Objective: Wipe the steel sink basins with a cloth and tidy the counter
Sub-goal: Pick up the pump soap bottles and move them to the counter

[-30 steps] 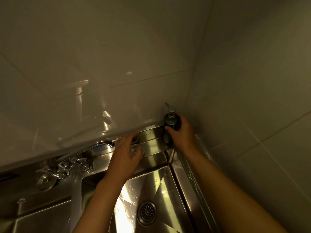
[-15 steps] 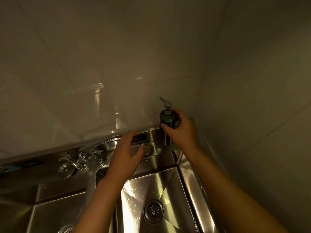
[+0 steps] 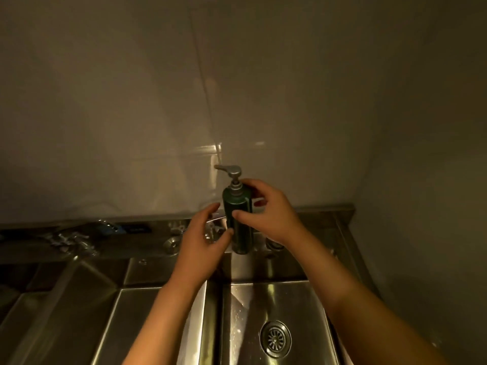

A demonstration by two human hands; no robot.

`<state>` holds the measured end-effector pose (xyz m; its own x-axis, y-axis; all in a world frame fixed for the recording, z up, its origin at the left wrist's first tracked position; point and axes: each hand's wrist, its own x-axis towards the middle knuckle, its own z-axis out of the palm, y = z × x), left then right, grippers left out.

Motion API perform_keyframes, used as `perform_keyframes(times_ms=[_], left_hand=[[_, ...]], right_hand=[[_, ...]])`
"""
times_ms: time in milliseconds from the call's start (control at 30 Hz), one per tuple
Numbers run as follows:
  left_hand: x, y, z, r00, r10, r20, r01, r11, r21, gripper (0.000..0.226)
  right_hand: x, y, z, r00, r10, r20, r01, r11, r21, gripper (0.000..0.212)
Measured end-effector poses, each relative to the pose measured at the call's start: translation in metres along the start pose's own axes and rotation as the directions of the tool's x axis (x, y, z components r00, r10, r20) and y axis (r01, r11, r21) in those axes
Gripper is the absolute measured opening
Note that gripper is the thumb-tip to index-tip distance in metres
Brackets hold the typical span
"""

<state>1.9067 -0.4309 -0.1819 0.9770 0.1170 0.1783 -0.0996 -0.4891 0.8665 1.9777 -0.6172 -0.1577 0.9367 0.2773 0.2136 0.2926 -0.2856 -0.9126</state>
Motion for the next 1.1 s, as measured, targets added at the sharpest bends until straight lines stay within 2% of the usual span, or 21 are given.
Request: perform_keyframes(times_ms=[267, 400, 567, 800, 1100], left_hand=[[-0.060, -0.001, -0.121, 0.988, 0.003, -0.155, 0.002, 0.999, 0.034, 0.068], [-0.102, -0.013, -0.184, 0.964, -0.039, -0.263, 0.056, 0.997, 0.056, 0.071], [-0.157, -0.036, -0.263, 0.910, -0.094, -0.405, 0.124, 0.991, 0.048, 0.071], [-0.230, -0.070, -0.356, 0.845, -0.121, -0.521, 0.161, 0.986, 0.031, 0.065], [-0.325, -0.119, -0.456, 0.727, -0.224, -0.649, 0.214, 0.972, -0.095, 0.067]], right_hand=[[-0.007, -0.096, 0.104, 0.972, -0.148, 0.181, 0.138, 0.988, 0.067, 0.065], [-0.019, -0.140, 0.171, 0.941, -0.196, 0.275, 0.168, 0.978, 0.125, 0.063], [-0.041, -0.196, 0.257, 0.892, -0.271, 0.362, 0.230, 0.961, 0.153, 0.062], [-0.081, -0.255, 0.366, 0.826, -0.343, 0.447, 0.286, 0.939, 0.191, 0.061], [-0.147, -0.314, 0.493, 0.720, -0.398, 0.569, 0.334, 0.917, 0.218, 0.060]])
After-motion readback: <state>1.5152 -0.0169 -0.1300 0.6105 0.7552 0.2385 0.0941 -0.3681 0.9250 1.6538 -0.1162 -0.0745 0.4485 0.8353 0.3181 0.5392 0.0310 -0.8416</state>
